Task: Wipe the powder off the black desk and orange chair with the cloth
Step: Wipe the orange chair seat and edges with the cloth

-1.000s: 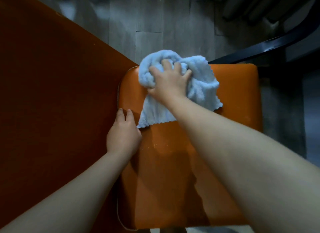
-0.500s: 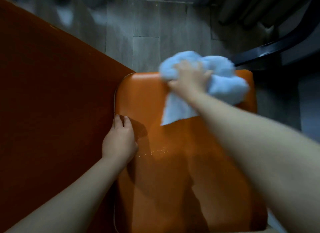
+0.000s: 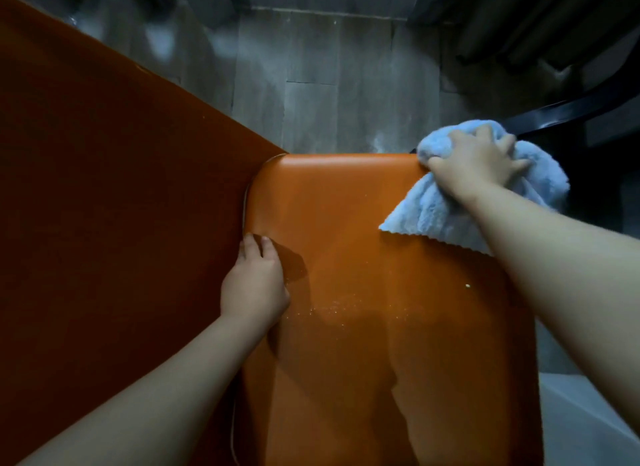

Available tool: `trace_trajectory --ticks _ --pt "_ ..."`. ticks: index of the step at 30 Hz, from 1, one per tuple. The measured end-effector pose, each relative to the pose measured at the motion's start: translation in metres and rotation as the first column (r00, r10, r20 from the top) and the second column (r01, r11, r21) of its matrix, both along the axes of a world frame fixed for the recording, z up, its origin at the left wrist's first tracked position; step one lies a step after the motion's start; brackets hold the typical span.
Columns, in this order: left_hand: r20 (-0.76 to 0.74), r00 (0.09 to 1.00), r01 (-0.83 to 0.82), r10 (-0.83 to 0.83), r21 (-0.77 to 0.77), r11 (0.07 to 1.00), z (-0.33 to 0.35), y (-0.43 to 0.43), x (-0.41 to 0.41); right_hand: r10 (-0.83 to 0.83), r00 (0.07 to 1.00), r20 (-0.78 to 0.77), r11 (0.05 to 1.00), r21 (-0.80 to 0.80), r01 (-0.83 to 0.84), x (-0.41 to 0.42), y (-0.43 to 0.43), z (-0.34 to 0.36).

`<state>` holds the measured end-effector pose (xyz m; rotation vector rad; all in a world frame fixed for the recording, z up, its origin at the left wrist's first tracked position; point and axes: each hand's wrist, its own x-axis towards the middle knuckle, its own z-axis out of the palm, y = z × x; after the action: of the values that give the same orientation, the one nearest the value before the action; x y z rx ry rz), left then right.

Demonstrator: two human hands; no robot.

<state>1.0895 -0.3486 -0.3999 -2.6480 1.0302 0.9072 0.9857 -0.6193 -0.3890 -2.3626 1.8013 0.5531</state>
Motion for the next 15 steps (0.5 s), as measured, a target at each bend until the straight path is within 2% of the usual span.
trace_trajectory --ticks 2,3,6,8,11,13,14,15 --pt "-0.007 1.000 -0.020 0.019 -0.028 0.999 0.000 0.002 0.002 0.190 0.979 0.073 0.982 0.007 -0.191 0.022 0.024 0.005" --pt "-0.012 0.999 -0.036 0.035 -0.049 0.998 0.000 0.004 0.004 0.322 0.938 0.133 0.946 0.001 -0.325 0.037 0.043 0.006" --pt "-0.072 0.989 -0.139 0.130 -0.141 0.980 -0.002 0.011 0.009 0.648 0.711 0.274 0.750 -0.068 -0.657 0.080 0.104 0.007" --pt "-0.176 0.948 -0.303 0.266 -0.233 0.924 -0.004 0.016 0.011 0.750 0.602 0.275 0.636 -0.049 -0.770 0.107 0.136 0.002" --pt "-0.305 0.864 -0.491 0.399 -0.343 0.801 -0.006 0.025 0.009 0.748 0.616 0.250 0.624 0.053 -0.779 0.131 0.155 -0.012" --pt "-0.329 0.841 -0.528 0.429 -0.328 0.783 -0.006 0.028 0.007 0.768 0.608 0.201 0.613 0.044 -0.789 0.132 0.143 -0.019" --pt "-0.344 0.827 -0.547 0.445 -0.309 0.778 -0.006 0.029 0.007 0.748 0.645 0.160 0.647 0.044 -0.761 0.128 0.127 -0.020" --pt "-0.363 0.812 -0.565 0.457 -0.293 0.771 -0.005 0.029 0.008 0.671 0.734 0.104 0.733 0.052 -0.678 0.122 0.105 -0.017"
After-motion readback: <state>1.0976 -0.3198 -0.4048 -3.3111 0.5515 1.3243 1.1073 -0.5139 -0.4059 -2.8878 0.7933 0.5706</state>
